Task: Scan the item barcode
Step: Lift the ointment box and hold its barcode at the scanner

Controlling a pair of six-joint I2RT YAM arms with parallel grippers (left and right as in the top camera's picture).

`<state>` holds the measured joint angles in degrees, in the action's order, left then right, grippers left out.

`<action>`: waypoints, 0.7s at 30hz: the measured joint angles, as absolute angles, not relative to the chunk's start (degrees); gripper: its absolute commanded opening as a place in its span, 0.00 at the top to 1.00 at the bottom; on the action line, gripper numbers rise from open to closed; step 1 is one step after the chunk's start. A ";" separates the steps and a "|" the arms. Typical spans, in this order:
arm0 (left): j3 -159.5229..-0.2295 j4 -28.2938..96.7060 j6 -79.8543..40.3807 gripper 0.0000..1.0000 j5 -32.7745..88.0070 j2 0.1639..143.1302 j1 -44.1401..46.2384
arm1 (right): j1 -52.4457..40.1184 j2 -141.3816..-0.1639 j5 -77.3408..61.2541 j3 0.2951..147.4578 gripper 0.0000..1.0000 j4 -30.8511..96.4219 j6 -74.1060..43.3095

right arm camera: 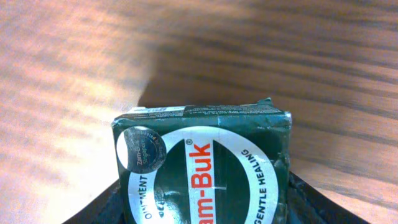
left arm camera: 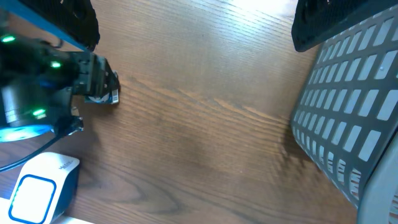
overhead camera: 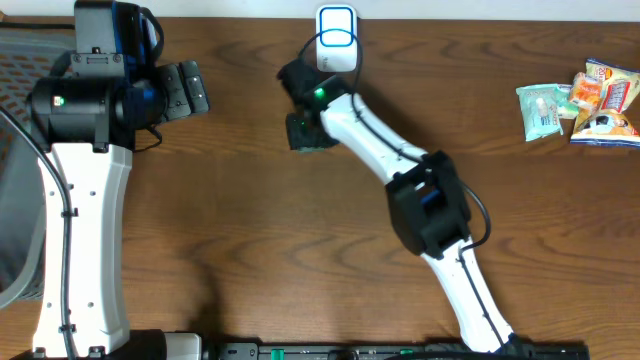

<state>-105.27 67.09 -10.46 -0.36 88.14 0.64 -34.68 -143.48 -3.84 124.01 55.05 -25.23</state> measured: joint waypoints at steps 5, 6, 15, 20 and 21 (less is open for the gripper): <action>-105.27 67.11 -10.46 0.02 -0.36 88.14 0.64 | -29.08 -143.33 -23.29 123.96 0.45 58.11 -14.70; -105.27 67.09 -10.46 0.02 -0.36 88.14 0.64 | -27.44 -143.33 -28.77 123.87 0.44 60.03 -11.84; -105.27 67.09 -10.46 0.02 -0.36 88.14 0.64 | -20.01 -143.33 -53.58 123.59 0.41 70.67 5.63; -105.27 67.09 -10.46 0.02 -0.36 88.14 0.64 | -18.96 -143.33 -61.65 123.57 0.41 71.16 10.94; -105.27 67.09 -10.46 0.02 -0.36 88.14 0.64 | -18.92 -143.33 -63.57 123.57 0.42 70.81 11.66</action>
<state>-105.27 67.09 -10.46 -0.36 88.14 0.64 -18.92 -143.33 -63.57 123.57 70.81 11.66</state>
